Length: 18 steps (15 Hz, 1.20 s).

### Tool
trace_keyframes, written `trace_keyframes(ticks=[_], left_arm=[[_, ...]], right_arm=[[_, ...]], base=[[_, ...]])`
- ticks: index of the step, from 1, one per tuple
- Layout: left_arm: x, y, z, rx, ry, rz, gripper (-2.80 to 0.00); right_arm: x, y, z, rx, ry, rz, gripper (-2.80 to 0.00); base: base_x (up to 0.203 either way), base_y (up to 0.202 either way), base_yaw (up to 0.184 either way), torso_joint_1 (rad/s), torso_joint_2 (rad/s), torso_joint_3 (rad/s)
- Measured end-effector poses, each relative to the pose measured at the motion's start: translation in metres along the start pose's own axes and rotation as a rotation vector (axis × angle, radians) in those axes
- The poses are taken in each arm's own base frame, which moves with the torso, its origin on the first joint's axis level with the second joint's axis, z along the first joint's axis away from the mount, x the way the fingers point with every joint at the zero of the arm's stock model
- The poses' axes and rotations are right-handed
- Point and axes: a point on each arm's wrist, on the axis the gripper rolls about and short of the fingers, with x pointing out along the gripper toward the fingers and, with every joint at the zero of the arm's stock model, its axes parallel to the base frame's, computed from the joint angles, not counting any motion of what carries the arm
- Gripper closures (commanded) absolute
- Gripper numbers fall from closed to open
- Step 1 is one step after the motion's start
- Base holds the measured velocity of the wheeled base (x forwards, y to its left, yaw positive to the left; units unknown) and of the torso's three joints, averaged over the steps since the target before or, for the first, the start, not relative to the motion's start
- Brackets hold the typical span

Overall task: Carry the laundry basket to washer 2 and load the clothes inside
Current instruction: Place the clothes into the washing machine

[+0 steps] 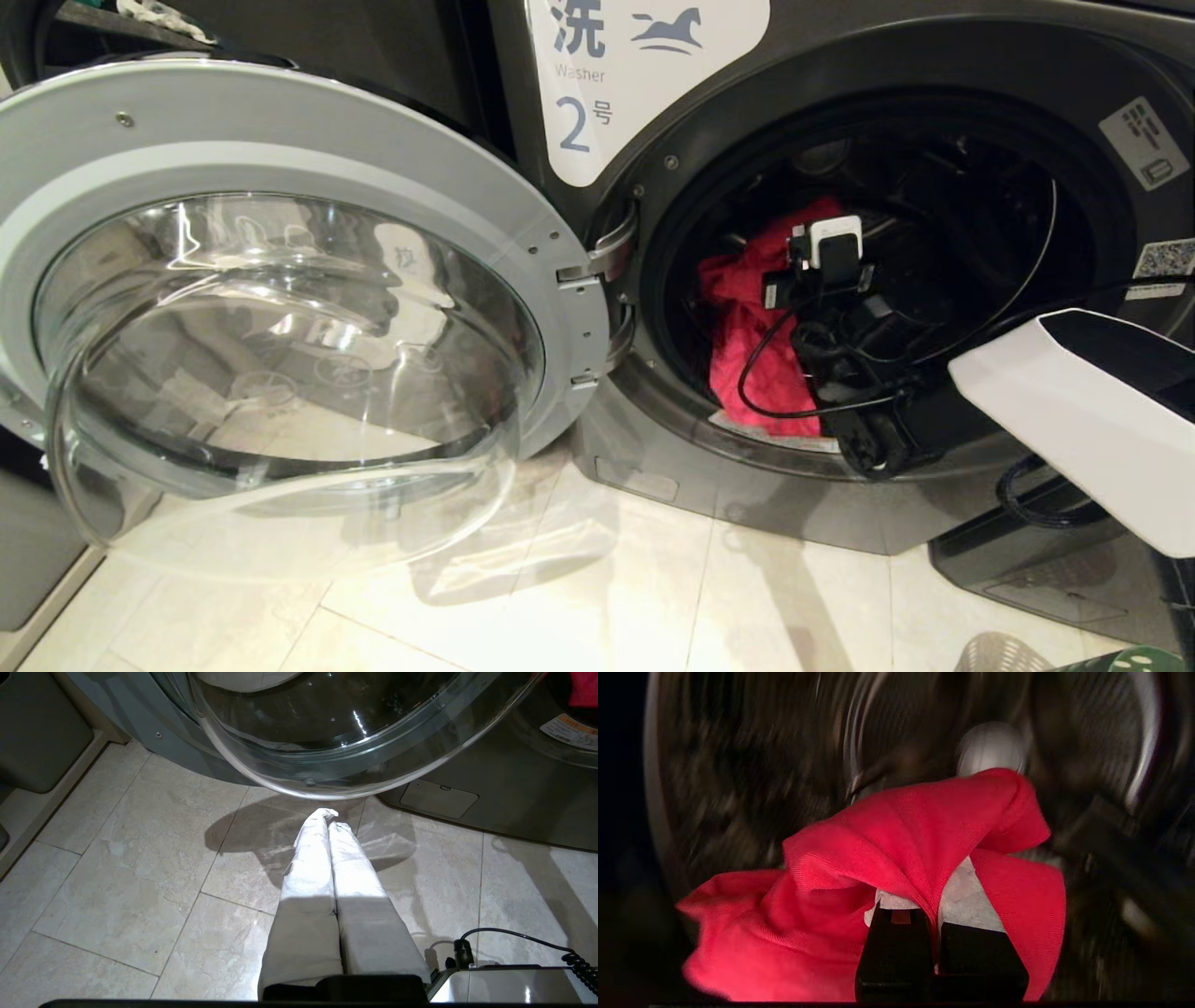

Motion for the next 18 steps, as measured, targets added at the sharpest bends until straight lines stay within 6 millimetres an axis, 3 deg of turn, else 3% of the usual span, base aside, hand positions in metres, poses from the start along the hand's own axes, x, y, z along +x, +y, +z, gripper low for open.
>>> trace_keyframes(ticks=[7,18], left_arm=[[0.000,0.000,0.000,0.000,0.000,0.000,0.00],[0.000,0.000,0.000,0.000,0.000,0.000,0.00]], right_arm=[[0.038,-0.035,-0.008,-0.088,-0.156,-0.046,0.00],[0.052,-0.064,-0.013,-0.159,-0.198,-0.124,0.00]], base=[[0.000,0.000,0.000,0.000,0.00,0.000],[0.000,0.000,0.000,0.000,0.00,0.000]])
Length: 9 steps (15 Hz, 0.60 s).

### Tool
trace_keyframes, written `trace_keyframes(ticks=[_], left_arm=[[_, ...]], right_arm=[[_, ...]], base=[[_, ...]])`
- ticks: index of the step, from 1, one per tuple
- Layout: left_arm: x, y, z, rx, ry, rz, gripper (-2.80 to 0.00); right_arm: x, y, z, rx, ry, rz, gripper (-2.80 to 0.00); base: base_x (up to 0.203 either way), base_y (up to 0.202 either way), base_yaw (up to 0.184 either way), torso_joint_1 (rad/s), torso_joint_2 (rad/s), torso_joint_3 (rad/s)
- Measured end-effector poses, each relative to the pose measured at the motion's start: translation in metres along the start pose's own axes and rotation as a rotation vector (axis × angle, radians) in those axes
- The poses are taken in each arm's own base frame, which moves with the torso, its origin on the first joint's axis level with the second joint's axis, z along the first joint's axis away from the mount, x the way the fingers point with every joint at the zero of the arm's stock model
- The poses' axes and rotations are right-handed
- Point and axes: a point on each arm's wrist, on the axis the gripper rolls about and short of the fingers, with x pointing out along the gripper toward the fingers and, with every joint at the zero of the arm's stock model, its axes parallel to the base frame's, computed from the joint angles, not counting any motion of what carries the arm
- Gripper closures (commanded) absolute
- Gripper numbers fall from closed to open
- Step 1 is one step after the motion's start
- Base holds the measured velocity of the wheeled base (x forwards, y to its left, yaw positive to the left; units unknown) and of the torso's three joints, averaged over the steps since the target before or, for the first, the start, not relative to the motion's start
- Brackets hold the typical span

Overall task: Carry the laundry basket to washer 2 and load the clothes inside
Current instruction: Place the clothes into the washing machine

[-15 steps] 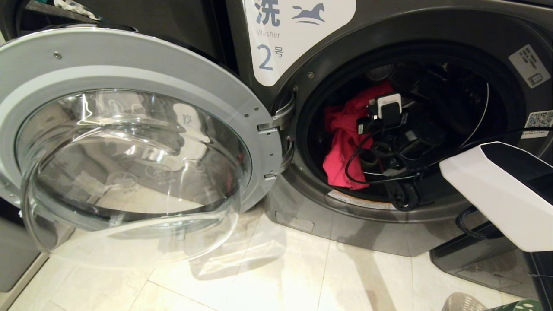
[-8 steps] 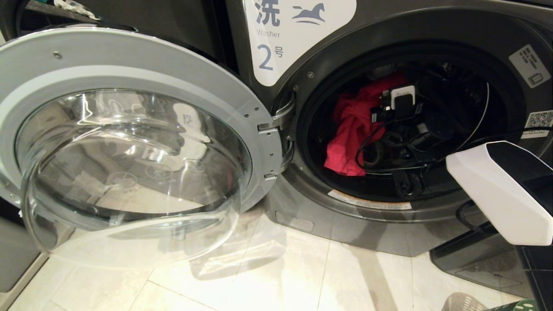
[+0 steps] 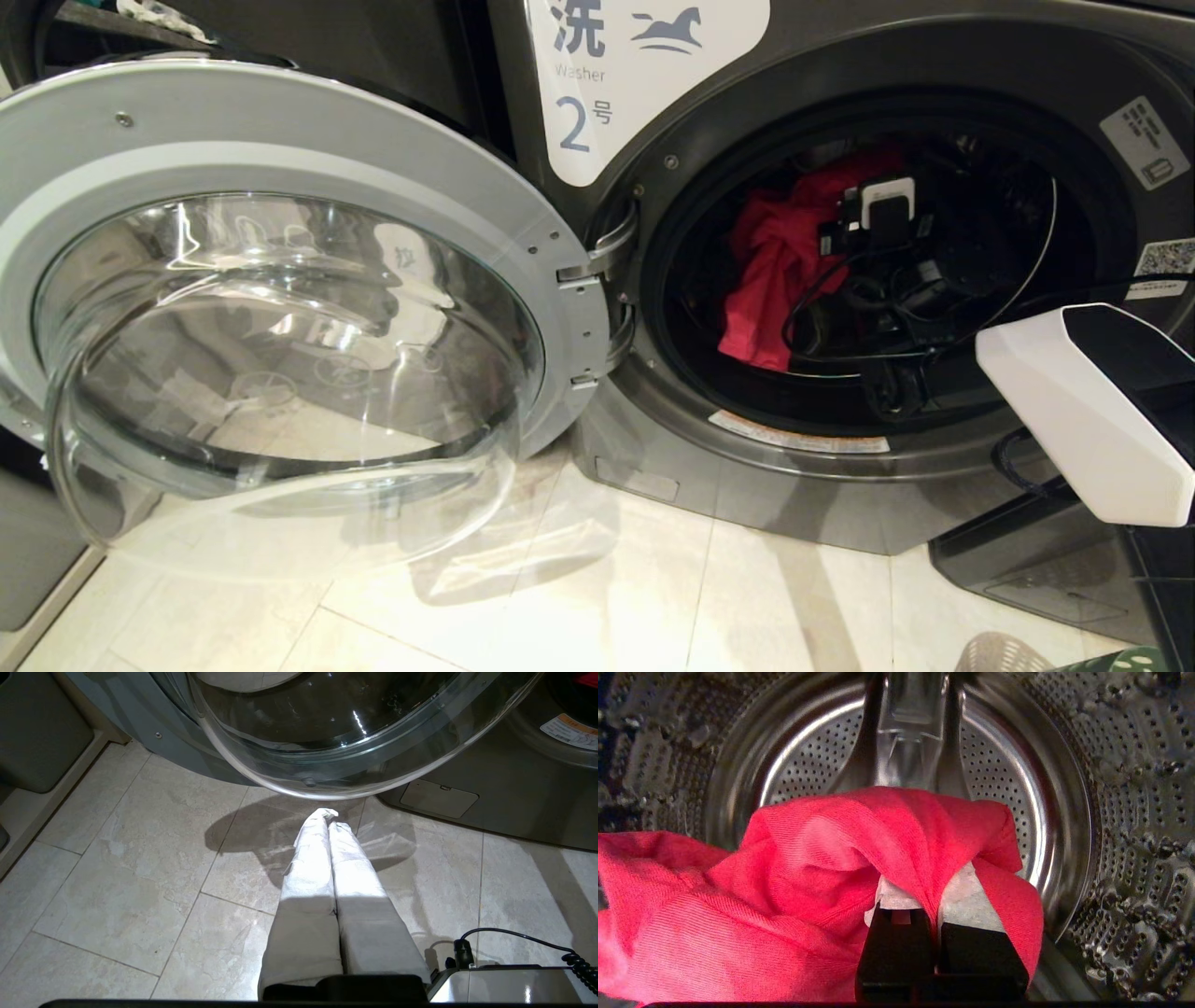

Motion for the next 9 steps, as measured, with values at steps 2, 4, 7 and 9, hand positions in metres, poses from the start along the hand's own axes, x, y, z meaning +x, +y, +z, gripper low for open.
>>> trace_keyframes(ticks=[2,4,7,9], left_arm=[[0.000,0.000,0.000,0.000,0.000,0.000,0.00],[0.000,0.000,0.000,0.000,0.000,0.000,0.00],[0.000,0.000,0.000,0.000,0.000,0.000,0.00],[0.000,0.000,0.000,0.000,0.000,0.000,0.00]], right_arm=[[-0.001,-0.001,-0.003,-0.007,0.007,-0.003,-2.80],[-0.002,-0.001,-0.006,-0.011,0.015,0.000,-2.80],[-0.006,0.002,-0.013,-0.015,0.031,0.009,-2.80],[-0.007,0.001,-0.016,-0.020,0.037,0.011,-2.80]], base=[[0.000,0.000,0.000,0.000,0.00,0.000],[0.000,0.000,0.000,0.000,0.00,0.000],[0.000,0.000,0.000,0.000,0.00,0.000],[0.000,0.000,0.000,0.000,0.00,0.000]])
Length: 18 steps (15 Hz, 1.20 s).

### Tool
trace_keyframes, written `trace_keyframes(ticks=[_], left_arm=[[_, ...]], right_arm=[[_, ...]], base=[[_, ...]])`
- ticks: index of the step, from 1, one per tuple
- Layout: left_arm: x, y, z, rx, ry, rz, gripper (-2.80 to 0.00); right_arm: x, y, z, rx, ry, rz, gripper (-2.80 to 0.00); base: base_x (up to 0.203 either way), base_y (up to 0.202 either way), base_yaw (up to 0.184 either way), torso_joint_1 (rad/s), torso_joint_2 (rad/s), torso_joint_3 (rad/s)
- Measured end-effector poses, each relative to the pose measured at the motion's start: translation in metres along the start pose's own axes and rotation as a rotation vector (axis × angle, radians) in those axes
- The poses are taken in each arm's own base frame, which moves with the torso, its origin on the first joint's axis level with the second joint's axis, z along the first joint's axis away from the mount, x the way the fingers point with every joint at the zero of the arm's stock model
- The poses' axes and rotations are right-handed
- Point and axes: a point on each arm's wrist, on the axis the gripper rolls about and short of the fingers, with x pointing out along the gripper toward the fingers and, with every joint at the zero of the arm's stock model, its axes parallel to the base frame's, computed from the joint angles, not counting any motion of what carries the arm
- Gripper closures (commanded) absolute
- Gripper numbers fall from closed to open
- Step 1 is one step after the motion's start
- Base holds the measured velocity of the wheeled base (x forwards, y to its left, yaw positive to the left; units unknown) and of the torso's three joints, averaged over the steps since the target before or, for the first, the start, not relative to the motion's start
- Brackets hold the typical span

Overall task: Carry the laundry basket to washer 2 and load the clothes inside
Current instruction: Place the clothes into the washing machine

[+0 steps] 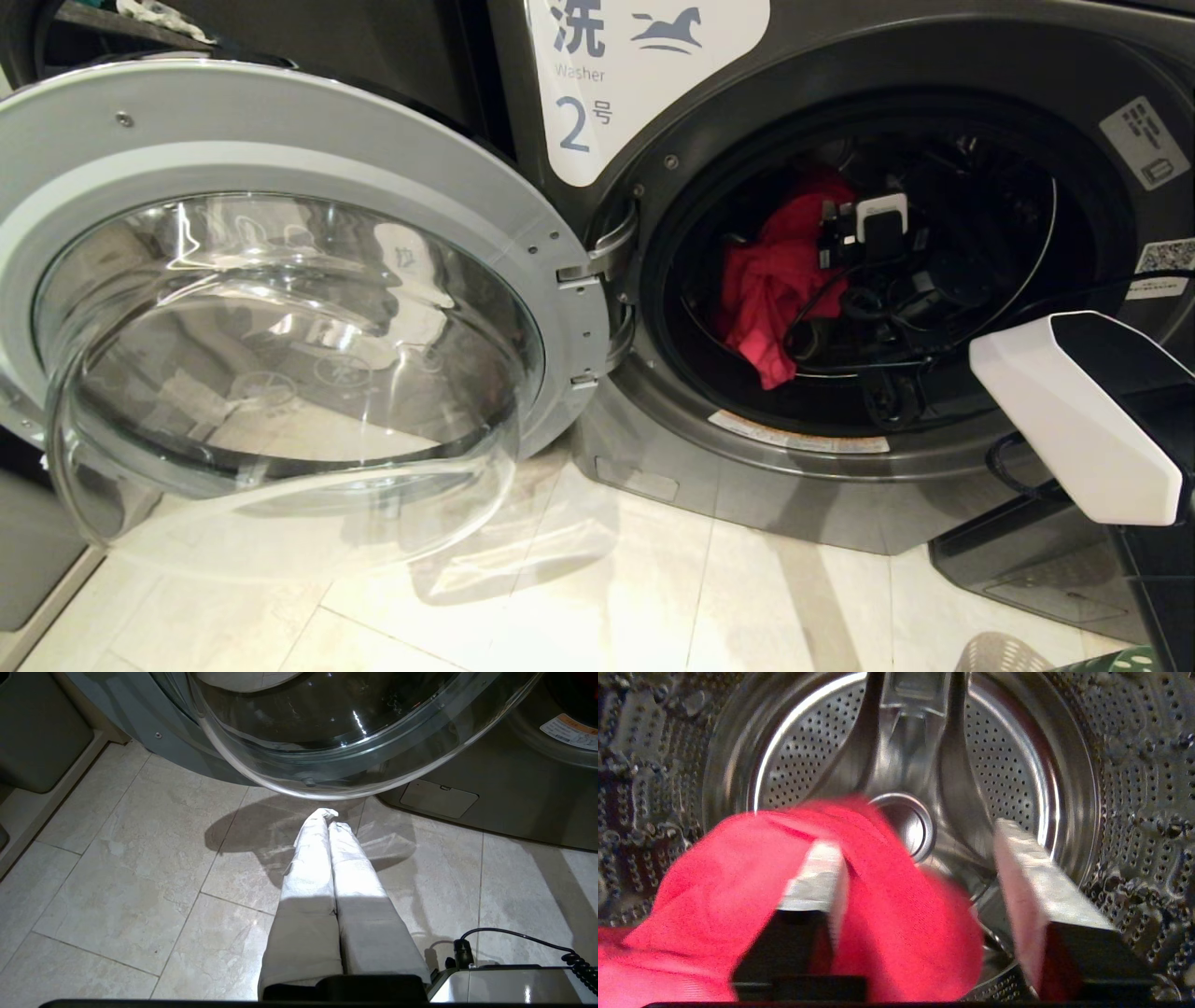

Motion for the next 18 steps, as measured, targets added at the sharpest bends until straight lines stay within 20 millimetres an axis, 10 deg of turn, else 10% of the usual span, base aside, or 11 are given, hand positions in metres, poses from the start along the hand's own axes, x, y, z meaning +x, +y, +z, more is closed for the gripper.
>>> trace_keyframes(ticks=[9,18], left_arm=[[0.000,0.000,0.000,0.000,0.000,0.000,0.00],[0.000,0.000,0.000,0.000,0.000,0.000,0.00]], right_arm=[[-0.071,0.015,-0.065,0.040,0.369,0.174,-2.80],[-0.096,-0.008,0.017,0.201,0.450,0.325,-2.80]], base=[[0.000,0.000,0.000,0.000,0.00,0.000],[0.000,0.000,0.000,0.000,0.00,0.000]])
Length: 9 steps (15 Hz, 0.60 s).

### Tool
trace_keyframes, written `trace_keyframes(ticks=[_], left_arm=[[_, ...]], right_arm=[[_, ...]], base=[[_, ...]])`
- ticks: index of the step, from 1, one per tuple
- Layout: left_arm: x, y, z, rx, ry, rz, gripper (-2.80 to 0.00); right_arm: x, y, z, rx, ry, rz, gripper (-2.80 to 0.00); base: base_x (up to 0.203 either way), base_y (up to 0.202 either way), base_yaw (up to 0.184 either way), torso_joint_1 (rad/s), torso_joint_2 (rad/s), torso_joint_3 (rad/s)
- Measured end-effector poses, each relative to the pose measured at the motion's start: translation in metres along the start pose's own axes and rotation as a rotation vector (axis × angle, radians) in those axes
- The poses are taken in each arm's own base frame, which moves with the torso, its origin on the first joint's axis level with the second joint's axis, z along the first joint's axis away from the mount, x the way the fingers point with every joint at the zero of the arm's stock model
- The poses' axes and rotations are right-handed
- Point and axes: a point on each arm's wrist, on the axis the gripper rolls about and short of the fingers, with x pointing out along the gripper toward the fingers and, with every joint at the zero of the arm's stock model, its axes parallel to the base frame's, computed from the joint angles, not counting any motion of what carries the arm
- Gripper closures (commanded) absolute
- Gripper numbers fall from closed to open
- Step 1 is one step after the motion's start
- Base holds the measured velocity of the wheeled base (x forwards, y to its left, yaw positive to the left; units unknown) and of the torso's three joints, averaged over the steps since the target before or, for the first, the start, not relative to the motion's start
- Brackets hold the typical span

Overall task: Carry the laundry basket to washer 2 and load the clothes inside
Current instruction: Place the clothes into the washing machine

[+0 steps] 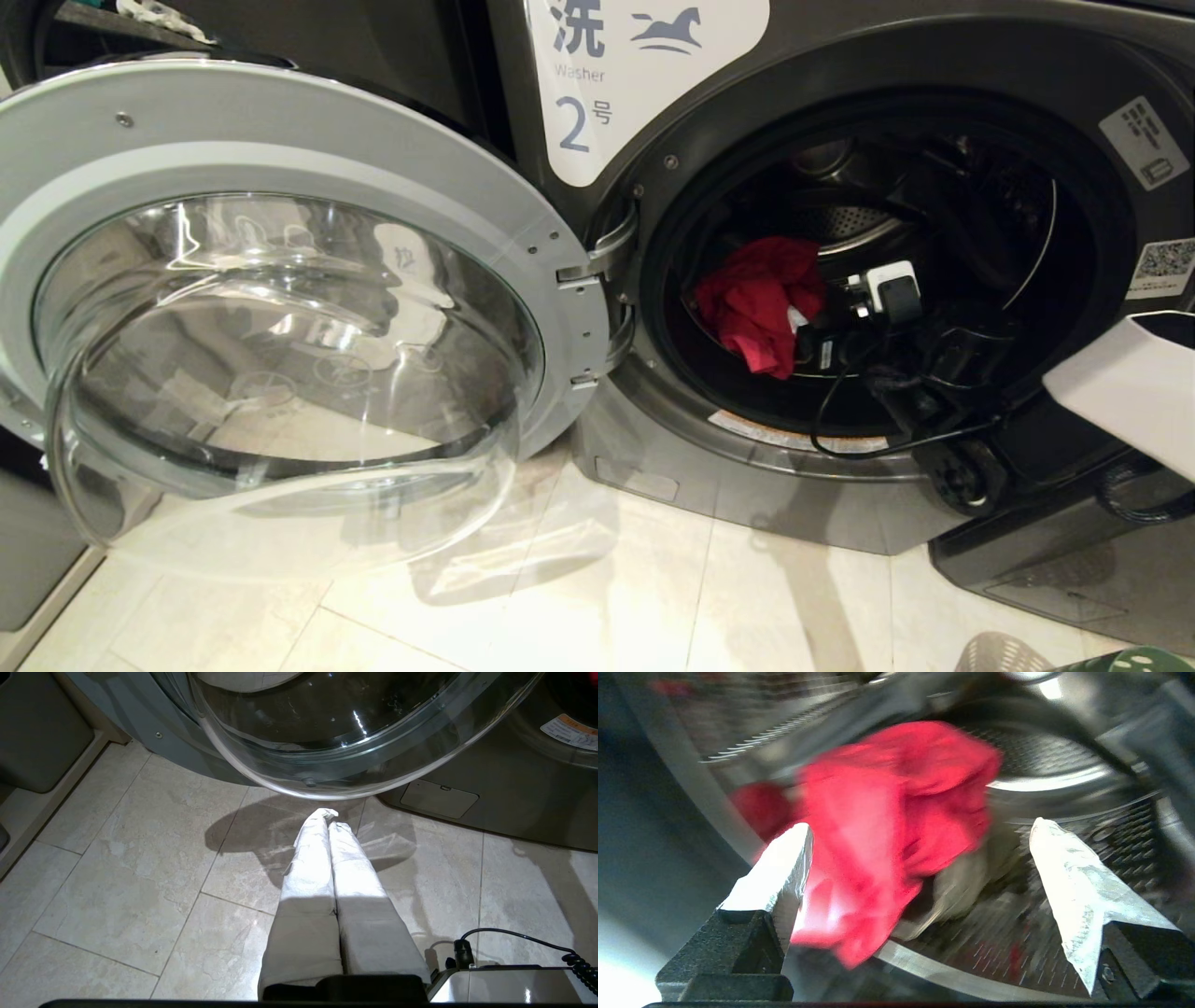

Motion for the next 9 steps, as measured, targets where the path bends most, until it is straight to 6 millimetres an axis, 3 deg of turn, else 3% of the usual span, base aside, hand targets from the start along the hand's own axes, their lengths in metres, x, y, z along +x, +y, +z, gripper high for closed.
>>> trace_keyframes(ticks=[2,5,9], left_arm=[[0.000,0.000,0.000,0.000,0.000,0.000,0.00],[0.000,0.000,0.000,0.000,0.000,0.000,0.00],[0.000,0.000,0.000,0.000,0.000,0.000,0.00]], right_arm=[[-0.036,0.004,0.020,0.024,0.039,0.058,-2.80],[-0.110,0.011,0.044,0.044,0.102,0.152,-2.80],[-0.200,0.004,0.065,0.057,0.103,0.223,-2.80]], base=[[0.000,0.000,0.000,0.000,0.00,0.000],[0.000,0.000,0.000,0.000,0.00,0.000],[0.000,0.000,0.000,0.000,0.00,0.000]])
